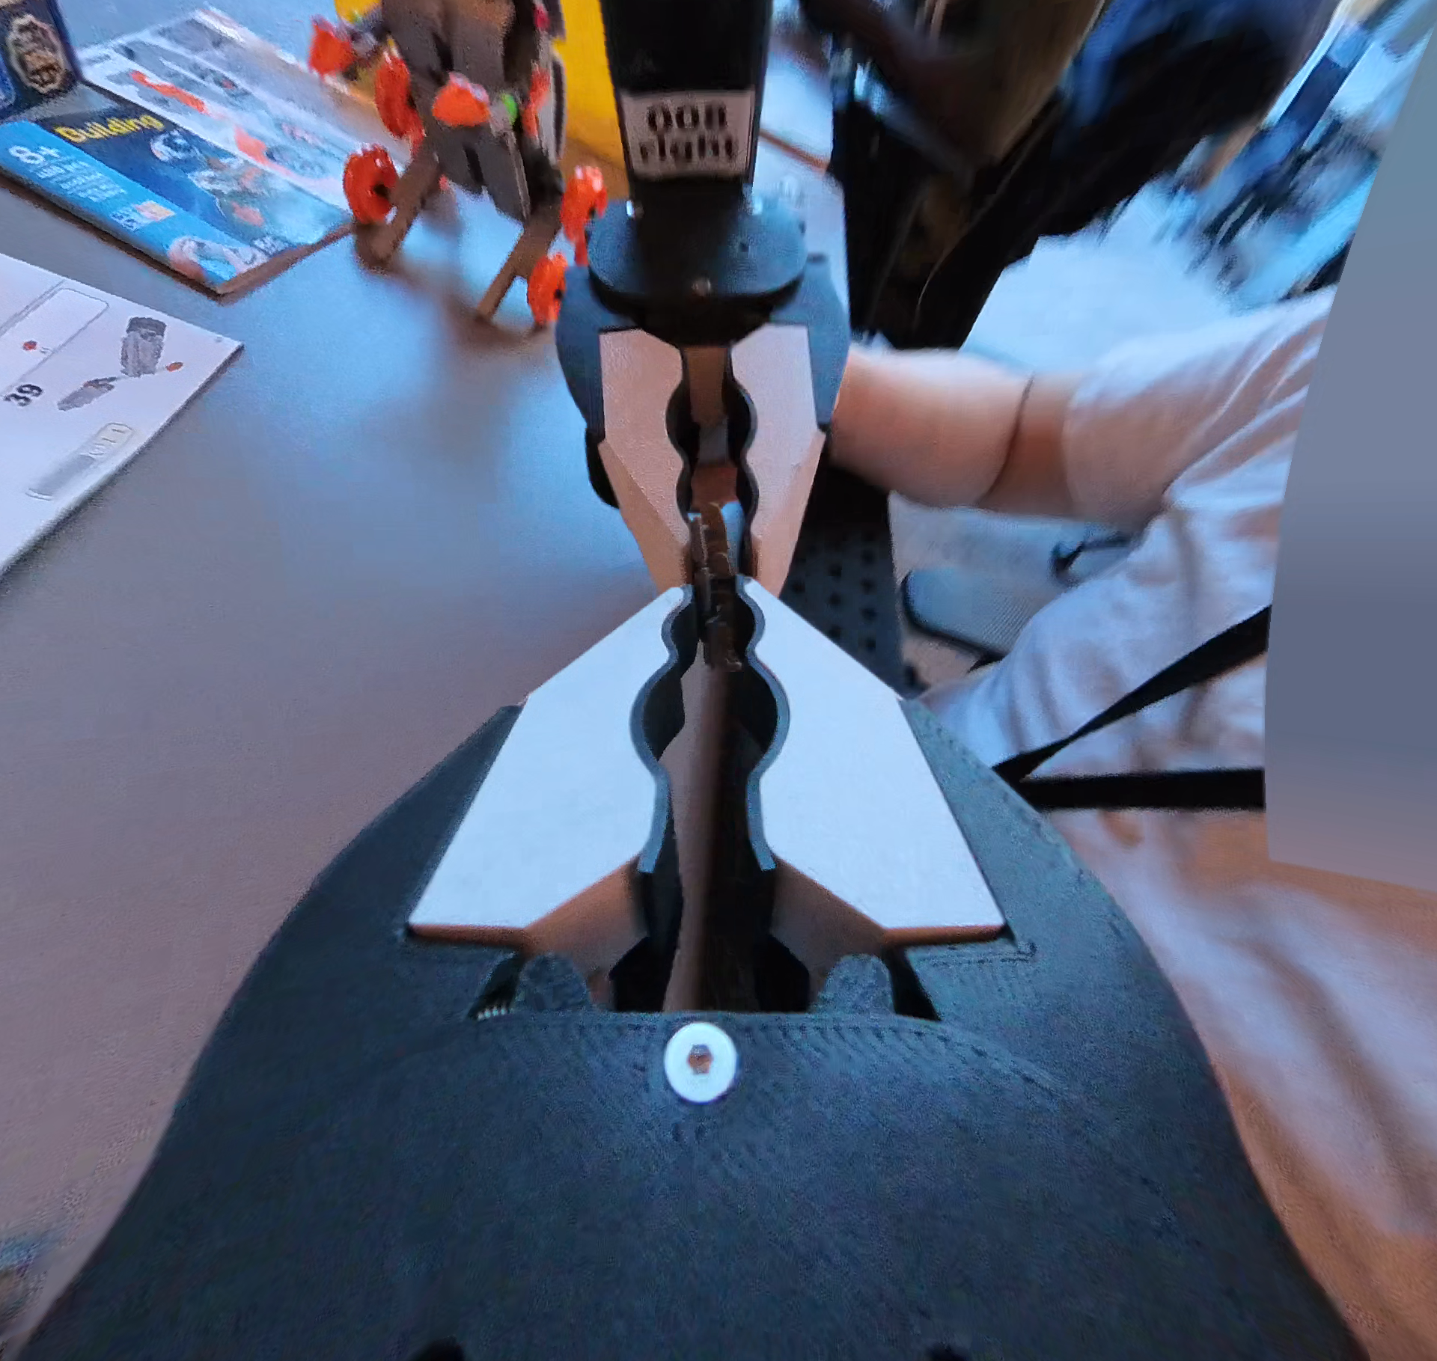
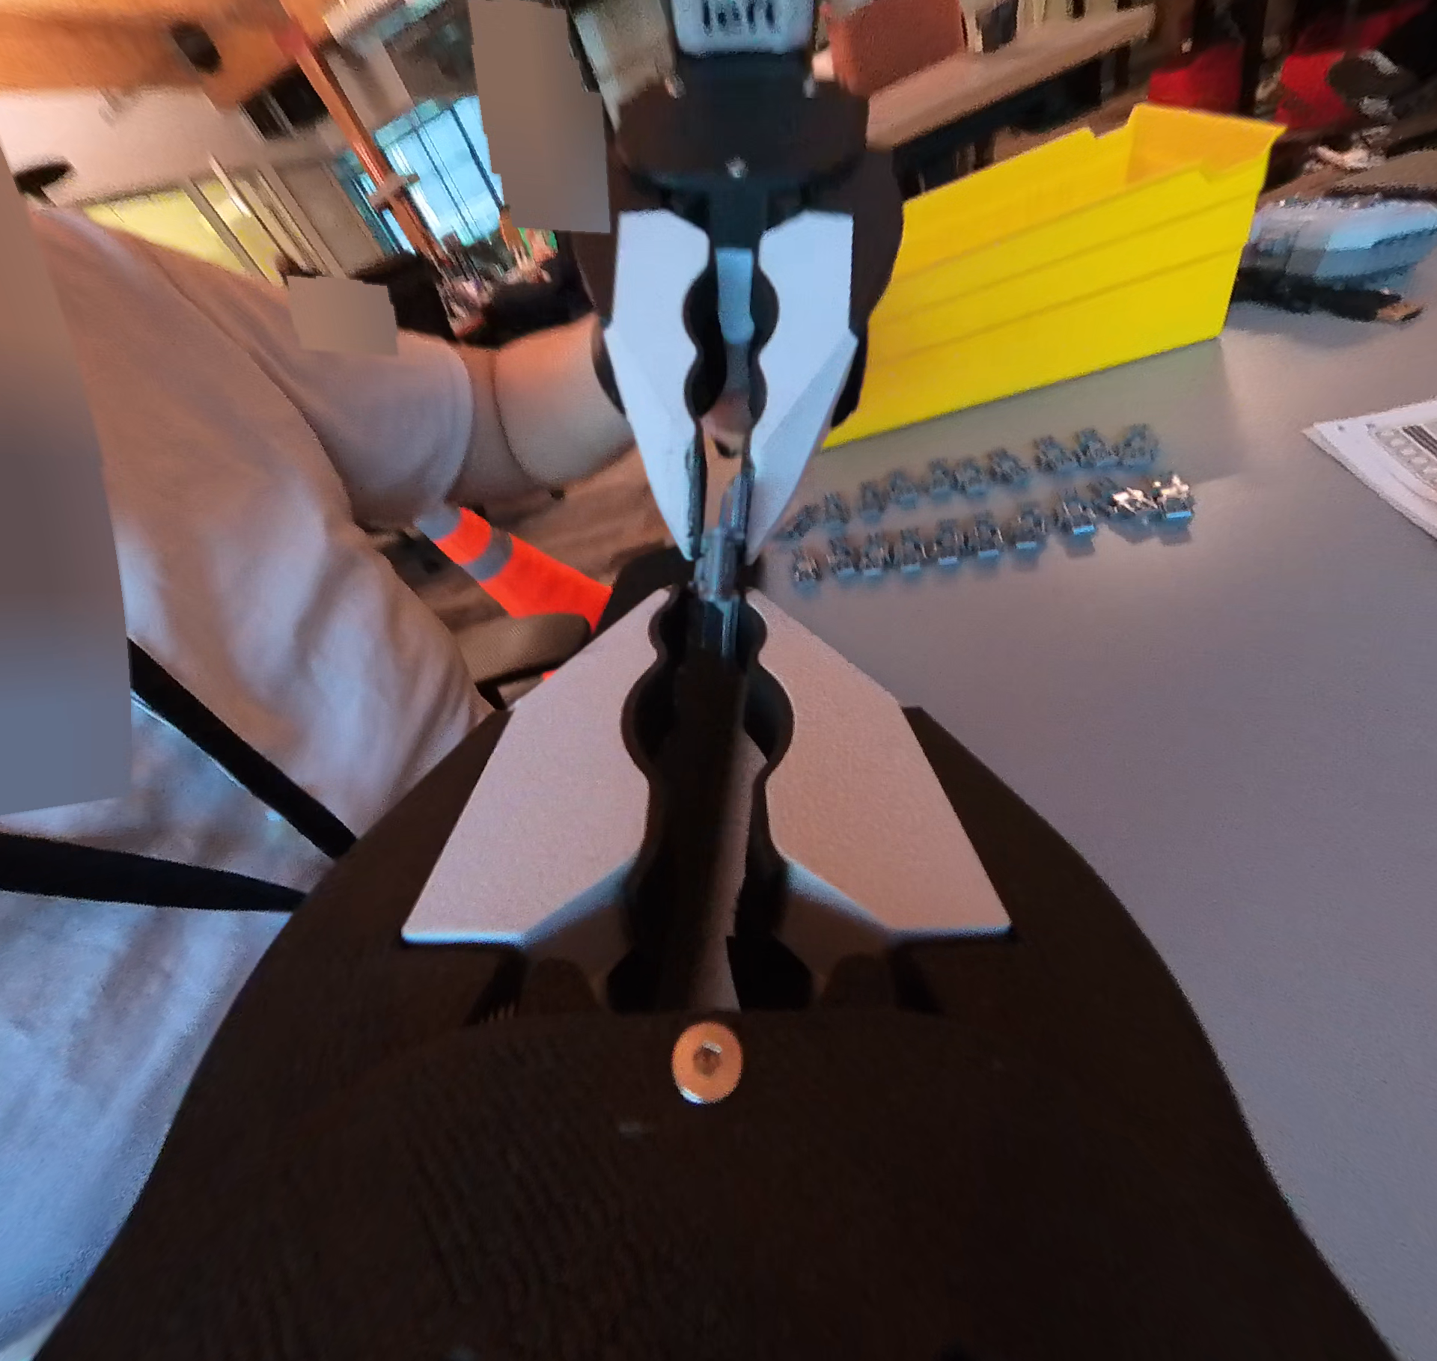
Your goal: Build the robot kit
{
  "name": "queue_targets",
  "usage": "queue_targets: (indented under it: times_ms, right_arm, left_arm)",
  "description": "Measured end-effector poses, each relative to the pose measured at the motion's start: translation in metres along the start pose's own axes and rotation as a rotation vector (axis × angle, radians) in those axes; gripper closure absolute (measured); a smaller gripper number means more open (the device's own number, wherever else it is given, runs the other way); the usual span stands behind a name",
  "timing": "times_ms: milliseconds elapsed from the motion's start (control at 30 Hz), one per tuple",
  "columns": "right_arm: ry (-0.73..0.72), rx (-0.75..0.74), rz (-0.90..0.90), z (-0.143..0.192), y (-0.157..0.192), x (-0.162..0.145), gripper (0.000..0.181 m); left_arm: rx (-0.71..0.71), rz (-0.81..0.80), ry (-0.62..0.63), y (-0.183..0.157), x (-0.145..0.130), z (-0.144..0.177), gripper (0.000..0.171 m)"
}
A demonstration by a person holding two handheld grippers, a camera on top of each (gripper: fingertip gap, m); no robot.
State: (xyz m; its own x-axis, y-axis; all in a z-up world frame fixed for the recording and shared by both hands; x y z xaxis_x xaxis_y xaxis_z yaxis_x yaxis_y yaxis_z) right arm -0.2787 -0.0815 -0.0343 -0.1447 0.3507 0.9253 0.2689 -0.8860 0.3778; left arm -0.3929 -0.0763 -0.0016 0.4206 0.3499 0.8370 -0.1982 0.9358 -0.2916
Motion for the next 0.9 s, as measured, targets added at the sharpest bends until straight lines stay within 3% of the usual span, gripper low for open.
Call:
queue_targets:
  times_ms: [167,467,700,900]
  right_arm:
    - [-0.085,0.031,-0.049,0.004,-0.004,0.004,0.170]
    - [-0.278,-0.040,-0.055,0.018,-0.006,0.019,0.167]
    - [-0.060,-0.204,0.031,0.028,-0.010,0.017,0.157]
    - [0.022,-0.063,-0.213,0.029,-0.020,-0.002,0.164]
  left_arm:
    - [-0.048,0.218,-0.142,0.009,-0.005,0.001,0.165]
    - [0.019,0.343,-0.387,0.012,-0.005,0.005,0.166]
    - [0.024,0.392,-0.247,0.012,-0.016,-0.015,0.165]
    - [0.012,0.443,-0.129,0.019,-0.029,-0.031,0.165]
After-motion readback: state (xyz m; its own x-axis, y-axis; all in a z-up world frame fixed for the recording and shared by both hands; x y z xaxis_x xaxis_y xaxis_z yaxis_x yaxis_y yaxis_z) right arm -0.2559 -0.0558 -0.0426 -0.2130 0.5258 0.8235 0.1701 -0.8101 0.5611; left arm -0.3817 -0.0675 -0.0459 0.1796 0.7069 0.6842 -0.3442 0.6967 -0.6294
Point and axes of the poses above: each gripper's, where its closed fingertips meet, z back along the fingers, x out of its top, y = z × x across the jaws, the point moved 7 cm from there along z, back along the fingers, and after that the axes turned 11 degrees about x, right-handed, at the moved point
